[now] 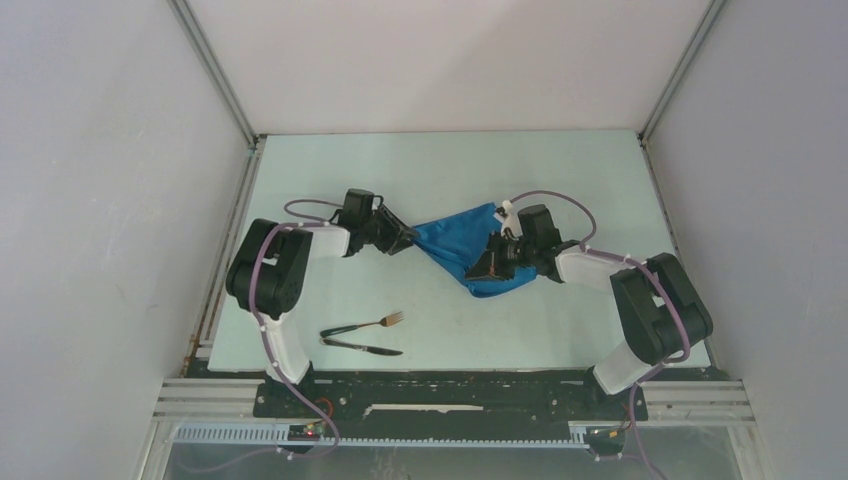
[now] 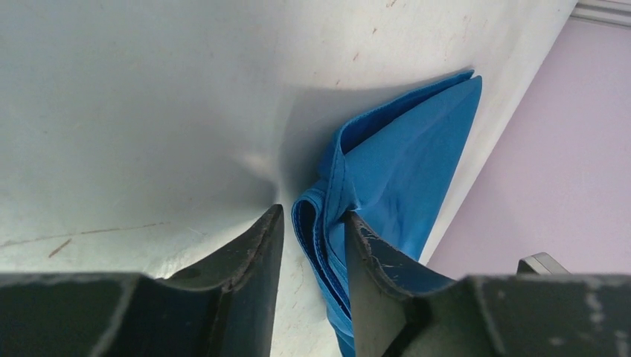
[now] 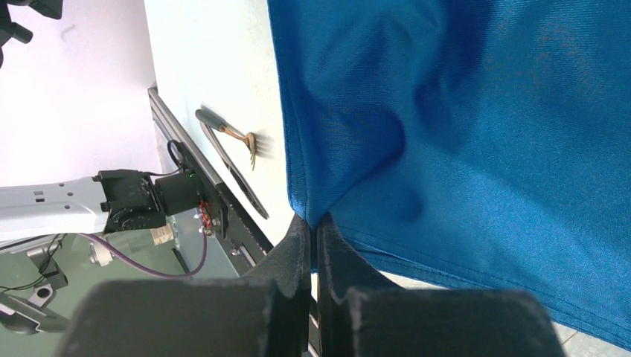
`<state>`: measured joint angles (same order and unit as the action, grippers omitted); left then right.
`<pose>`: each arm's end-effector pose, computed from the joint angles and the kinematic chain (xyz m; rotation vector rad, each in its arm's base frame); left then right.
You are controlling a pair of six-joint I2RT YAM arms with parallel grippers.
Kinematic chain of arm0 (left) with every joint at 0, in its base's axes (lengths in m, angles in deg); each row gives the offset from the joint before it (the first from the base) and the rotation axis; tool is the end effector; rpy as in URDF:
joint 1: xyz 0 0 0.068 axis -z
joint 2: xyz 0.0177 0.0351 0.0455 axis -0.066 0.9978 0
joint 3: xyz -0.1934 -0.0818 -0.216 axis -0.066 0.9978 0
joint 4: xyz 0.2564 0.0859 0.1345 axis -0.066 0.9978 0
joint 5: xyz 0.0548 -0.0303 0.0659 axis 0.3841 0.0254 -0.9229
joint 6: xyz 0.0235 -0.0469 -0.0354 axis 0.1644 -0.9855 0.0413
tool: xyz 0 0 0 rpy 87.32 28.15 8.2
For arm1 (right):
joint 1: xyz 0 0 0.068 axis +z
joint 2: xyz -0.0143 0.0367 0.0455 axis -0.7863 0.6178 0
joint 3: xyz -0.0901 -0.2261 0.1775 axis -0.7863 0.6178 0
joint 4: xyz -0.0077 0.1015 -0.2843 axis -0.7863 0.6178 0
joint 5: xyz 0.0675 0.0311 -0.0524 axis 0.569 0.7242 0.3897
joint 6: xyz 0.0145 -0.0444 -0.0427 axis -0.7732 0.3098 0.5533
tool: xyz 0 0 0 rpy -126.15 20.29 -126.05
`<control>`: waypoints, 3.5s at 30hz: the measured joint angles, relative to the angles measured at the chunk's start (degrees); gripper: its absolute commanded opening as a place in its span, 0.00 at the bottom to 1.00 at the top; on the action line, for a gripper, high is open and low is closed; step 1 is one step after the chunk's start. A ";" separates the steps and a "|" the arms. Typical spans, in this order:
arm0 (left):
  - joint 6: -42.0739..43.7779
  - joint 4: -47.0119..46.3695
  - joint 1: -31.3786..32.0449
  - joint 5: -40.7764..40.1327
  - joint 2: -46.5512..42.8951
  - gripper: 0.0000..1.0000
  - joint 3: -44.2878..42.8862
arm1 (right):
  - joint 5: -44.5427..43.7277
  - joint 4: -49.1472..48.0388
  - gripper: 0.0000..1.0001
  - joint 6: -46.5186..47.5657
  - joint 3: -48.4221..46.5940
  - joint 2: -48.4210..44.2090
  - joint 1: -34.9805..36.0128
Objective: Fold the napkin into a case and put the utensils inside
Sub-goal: Pick up the lower triangle-folded napkin from the center of the board, then fold the lower triangle-folded napkin at the center of the board.
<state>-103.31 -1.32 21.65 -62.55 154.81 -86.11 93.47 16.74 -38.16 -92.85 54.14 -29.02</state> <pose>0.3873 -0.1435 0.1147 -0.8224 2.4450 -1.0678 0.3029 0.1616 0.1531 -0.1146 2.5039 1.2926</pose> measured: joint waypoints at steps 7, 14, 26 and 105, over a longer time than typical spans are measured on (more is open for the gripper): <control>0.70 2.10 0.04 -1.20 0.74 0.18 -2.47 | 0.33 -0.09 0.00 0.02 0.87 -0.76 -0.31; 3.82 13.90 2.75 -5.84 -0.13 0.10 -10.34 | 1.53 -0.50 0.00 -0.04 3.91 -1.07 -1.36; 4.63 28.98 8.22 -16.04 0.50 0.02 -22.71 | 2.32 1.31 0.00 0.50 4.70 -1.01 -5.29; 29.24 45.48 6.97 -20.39 -0.98 0.55 -25.46 | -3.91 -7.69 0.00 -10.38 5.35 -0.24 17.05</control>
<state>-74.07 44.16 28.63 -82.94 153.82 -111.58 89.56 9.05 -48.54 -87.50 53.90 -11.97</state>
